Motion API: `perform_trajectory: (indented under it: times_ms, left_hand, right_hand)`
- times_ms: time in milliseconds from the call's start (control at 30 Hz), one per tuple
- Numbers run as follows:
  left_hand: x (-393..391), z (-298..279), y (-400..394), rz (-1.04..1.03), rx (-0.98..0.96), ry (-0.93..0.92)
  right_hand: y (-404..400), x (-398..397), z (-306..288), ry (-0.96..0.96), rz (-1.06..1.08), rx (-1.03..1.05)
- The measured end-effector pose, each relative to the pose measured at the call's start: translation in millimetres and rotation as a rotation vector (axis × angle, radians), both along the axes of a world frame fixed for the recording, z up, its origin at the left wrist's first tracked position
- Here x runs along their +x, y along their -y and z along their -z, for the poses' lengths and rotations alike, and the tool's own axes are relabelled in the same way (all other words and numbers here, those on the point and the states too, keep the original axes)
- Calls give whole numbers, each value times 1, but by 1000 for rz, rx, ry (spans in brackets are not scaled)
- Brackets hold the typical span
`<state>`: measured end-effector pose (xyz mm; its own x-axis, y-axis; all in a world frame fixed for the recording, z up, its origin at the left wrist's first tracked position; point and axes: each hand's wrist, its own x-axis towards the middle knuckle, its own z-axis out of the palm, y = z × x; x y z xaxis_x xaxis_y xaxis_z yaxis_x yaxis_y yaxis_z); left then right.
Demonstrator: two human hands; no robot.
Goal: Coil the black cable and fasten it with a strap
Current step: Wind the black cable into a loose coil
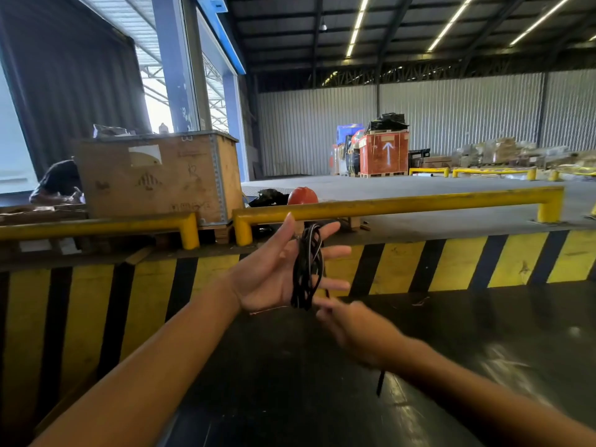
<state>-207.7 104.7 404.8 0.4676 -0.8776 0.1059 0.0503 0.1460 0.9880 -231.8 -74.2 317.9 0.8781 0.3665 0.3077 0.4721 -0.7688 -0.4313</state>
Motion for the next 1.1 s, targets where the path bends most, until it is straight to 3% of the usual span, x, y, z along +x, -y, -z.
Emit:
perform_trajectory:
  times_ms: [100,233,300,467,567,667,867,1000,1100]
  left_hand:
    - [6,12,8,-154,53,85]
    - [16,10,-3,-387,6,126]
    - [20,7,-13,-466,109,207]
    - [8,23,-20,-222,435,214]
    - [-4,20,-17,-91,479,219]
    - [-15,14,-13,-81,454,344]
    - [-15,7,-8,-151,363,295]
    - [-8,9,-14,-190,333,221]
    - [-4,11,-15,-366,308,256]
  right_hand:
    - [-26,-17,11,-96,-71,-40]
    - [-22,-31,-15,-15,-73,-276]
    - [-21,-40,-30,36,-125,-329]
    - [-5,-35,-72,322,-226,-219]
    - [8,-24,-75,408,-209,-40]
    - [11,-16,-60,379,-172,182]
    - [-10,-16,-37,-131,-209,858]
    - [-10,-18,-35,-186,-205,1000]
    - [-11,-18,-33,-202,-211,1029]
